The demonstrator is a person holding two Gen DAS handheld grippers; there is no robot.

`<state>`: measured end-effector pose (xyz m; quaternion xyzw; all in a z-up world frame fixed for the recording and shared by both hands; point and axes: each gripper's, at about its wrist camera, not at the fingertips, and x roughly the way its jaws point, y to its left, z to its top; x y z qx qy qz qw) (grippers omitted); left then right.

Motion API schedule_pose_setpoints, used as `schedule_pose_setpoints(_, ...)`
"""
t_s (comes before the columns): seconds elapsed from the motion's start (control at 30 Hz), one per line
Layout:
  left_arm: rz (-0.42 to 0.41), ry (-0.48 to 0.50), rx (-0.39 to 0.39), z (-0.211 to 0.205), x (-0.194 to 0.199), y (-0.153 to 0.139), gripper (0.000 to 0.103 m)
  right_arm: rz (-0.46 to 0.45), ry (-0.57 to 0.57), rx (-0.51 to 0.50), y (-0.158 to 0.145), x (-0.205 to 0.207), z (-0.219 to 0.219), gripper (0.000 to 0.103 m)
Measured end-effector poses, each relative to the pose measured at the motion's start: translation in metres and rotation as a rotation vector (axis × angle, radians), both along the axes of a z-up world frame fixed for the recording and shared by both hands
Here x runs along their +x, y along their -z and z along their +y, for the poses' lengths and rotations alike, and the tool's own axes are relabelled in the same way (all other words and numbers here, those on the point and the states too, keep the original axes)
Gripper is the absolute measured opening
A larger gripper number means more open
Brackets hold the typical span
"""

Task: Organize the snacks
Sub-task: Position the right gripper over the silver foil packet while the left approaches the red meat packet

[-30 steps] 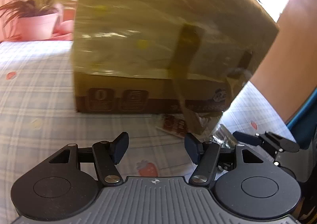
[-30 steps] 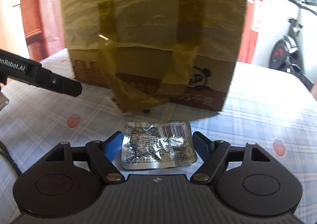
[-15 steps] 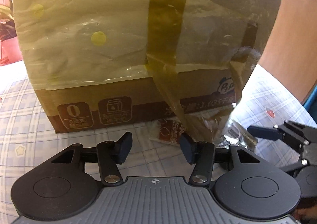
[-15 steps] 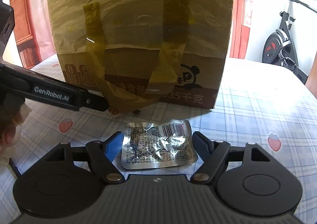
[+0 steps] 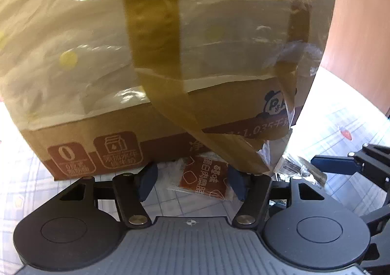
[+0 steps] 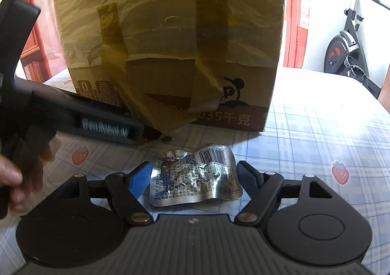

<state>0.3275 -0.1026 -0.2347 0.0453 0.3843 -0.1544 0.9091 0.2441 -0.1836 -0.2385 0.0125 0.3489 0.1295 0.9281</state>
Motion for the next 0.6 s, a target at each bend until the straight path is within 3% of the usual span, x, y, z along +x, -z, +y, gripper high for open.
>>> schedule_pose_setpoints(0.07,-0.002,0.001,-0.01,0.005,-0.004,-0.002,0.049,0.0,0.0,0.001,0.0,0.0,0.0,0.078)
schedule_pose_setpoints(0.17,0.009,0.005,-0.02,0.013,-0.006,-0.005,0.038,0.0,0.001,0.007,0.0,0.0,-0.001,0.078)
schedule_pose_setpoints(0.6,0.039,0.076,0.011,0.035,-0.031,-0.007,0.03,0.0,-0.001,0.006,0.0,0.0,0.0,0.078)
